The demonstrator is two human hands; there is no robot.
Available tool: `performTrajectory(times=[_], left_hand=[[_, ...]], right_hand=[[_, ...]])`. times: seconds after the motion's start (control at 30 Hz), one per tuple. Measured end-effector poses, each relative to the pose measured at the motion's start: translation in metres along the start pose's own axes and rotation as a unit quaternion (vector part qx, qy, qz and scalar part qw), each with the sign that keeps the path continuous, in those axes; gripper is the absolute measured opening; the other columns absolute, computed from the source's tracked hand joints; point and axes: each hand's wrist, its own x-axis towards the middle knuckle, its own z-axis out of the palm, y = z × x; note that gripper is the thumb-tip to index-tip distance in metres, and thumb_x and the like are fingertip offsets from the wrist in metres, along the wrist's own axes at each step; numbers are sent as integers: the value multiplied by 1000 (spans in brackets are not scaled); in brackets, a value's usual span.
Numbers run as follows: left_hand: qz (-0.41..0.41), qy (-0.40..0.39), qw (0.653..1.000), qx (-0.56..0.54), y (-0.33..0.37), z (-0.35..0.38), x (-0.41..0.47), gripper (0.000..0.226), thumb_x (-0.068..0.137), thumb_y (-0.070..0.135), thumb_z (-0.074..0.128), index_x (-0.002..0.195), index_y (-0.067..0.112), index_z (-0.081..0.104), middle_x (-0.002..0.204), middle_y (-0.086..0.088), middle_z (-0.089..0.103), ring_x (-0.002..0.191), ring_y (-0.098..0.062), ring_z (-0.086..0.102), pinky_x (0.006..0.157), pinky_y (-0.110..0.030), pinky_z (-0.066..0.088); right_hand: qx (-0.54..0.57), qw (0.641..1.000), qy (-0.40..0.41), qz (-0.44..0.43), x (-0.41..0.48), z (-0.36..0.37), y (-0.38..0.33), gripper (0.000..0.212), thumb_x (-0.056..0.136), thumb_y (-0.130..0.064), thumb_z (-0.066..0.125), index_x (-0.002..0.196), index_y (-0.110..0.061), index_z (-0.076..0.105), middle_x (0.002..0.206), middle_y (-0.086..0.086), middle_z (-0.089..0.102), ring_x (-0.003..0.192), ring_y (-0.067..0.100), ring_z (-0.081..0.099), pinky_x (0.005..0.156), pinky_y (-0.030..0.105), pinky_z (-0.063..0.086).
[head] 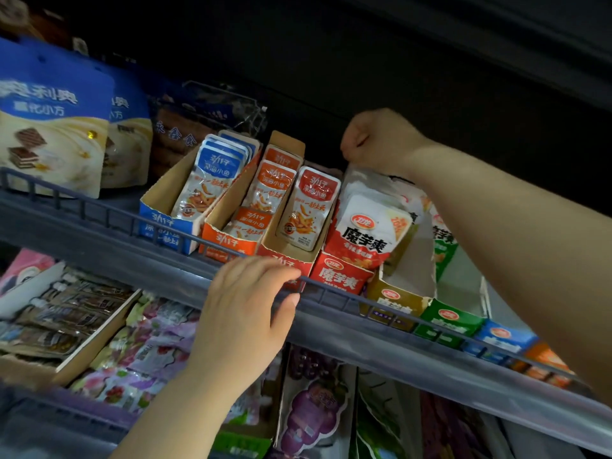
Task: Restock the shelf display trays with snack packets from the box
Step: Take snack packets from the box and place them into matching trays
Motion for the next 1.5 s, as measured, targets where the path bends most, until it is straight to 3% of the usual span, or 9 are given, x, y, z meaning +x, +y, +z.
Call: performTrajectory(times=[0.13,0.27,0.43,0.87,0.97,1.07,1.23,1.4,1.5], left_hand=[[40,-94,994,-36,20,-8,-21,30,77,39,40,85,29,66,81,18,64,76,-1,62,73,-19,41],[45,-226,970,-78,37,-5,-48,25,75,41,38,68,39,62,65,27,58,62,11,55,53,-3,32],[54,-316,940,-117,55,8,-96,29,90,38,37,96,28,64,97,16,60,95,1,51,70,-5,29],[-94,-487,868,9,58,65,-230,22,94,27,41,107,24,58,114,11,55,102,-7,51,76,-16,34],[-128,-502,854,47,55,80,-258,40,95,30,39,134,24,39,141,8,36,121,-11,43,94,-20,34],[-142,-512,841,103,55,96,-278,56,95,33,38,145,20,16,152,2,15,135,-16,26,108,-26,24],[-185,-530,816,134,50,115,-305,73,95,32,38,145,13,-12,154,-4,-11,142,-21,4,113,-30,14],[-158,-482,856,98,35,123,-328,74,68,10,77,131,-6,42,142,-23,36,125,-40,42,94,-50,41],[-148,-463,870,80,27,124,-337,71,66,4,76,130,-4,45,142,-21,35,129,-34,34,93,-51,39]], right_hand=[[17,999,15,-35,-48,-17,-6,14,84,-6,56,95,-7,64,98,5,64,96,18,61,85,25,48],[71,996,-21,-47,-107,-25,0,7,83,-8,61,89,-11,63,80,-8,59,77,1,58,71,15,48],[152,984,-86,-13,-176,-7,18,23,82,-6,63,69,-24,56,69,-14,58,58,-11,55,65,7,45],[258,912,-254,193,-327,172,80,30,85,-7,54,62,-27,51,65,-13,52,59,-3,49,60,8,38],[290,884,-282,234,-345,216,88,28,84,-2,49,64,-20,57,67,-11,56,59,-7,53,62,6,43],[289,851,-320,299,-363,266,97,20,86,-4,46,82,-6,66,91,9,67,81,16,60,78,28,49],[338,760,-368,415,-419,328,111,17,88,-10,53,101,-9,64,78,-3,54,61,4,45,52,10,39],[314,723,-415,455,-444,367,111,18,85,-12,59,102,-13,63,102,7,62,84,16,59,71,24,48],[317,719,-434,440,-450,386,103,34,85,-14,62,118,-7,57,119,10,61,106,22,59,87,28,47]])
